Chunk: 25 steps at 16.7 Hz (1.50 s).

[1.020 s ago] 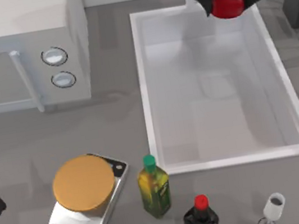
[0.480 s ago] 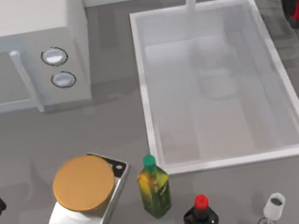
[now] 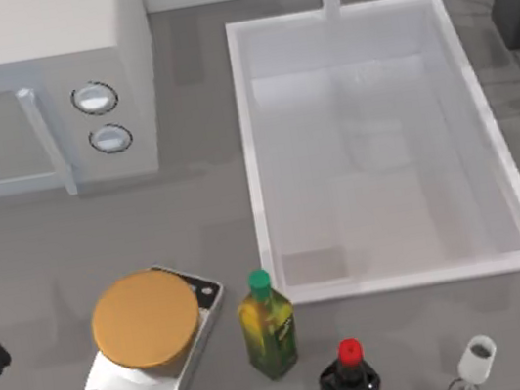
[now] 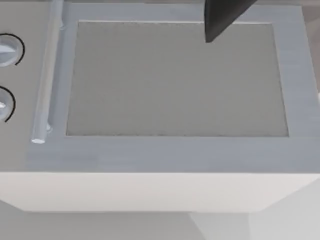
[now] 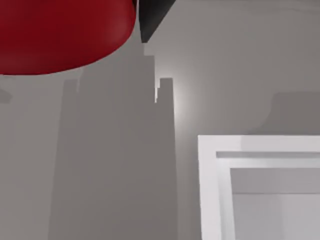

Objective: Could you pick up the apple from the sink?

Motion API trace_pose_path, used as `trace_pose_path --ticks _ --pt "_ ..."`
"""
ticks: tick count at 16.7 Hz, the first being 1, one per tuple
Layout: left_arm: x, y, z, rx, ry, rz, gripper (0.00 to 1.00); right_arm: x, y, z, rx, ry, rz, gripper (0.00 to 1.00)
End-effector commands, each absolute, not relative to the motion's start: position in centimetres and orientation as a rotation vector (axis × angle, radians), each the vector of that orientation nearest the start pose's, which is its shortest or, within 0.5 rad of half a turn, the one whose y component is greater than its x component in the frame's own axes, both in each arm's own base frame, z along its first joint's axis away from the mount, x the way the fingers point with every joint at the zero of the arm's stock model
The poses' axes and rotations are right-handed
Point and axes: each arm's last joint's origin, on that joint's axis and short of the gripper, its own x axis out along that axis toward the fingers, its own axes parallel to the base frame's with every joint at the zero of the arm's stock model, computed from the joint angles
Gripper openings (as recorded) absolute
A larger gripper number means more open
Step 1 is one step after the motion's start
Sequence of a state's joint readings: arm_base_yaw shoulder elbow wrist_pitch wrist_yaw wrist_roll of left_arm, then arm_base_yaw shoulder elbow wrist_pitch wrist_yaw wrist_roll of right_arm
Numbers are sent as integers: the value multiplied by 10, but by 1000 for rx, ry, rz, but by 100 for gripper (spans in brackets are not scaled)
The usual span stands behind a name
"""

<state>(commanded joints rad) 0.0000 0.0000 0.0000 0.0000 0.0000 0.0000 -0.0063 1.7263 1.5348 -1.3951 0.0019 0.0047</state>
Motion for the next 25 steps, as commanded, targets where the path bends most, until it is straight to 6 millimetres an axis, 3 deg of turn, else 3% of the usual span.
trace_pose_path --ticks 4,11,20,25 --pt "106 -1 160 0 0 0 100 295 -11 270 8 1571 -8 0" --pt "106 -1 160 0 0 0 100 296 -10 265 6 1578 -6 0" --pt "106 -1 160 0 0 0 100 297 -11 170 7 1563 -8 0" --pt "106 -1 160 0 0 0 100 295 -11 160 8 1571 -8 0"
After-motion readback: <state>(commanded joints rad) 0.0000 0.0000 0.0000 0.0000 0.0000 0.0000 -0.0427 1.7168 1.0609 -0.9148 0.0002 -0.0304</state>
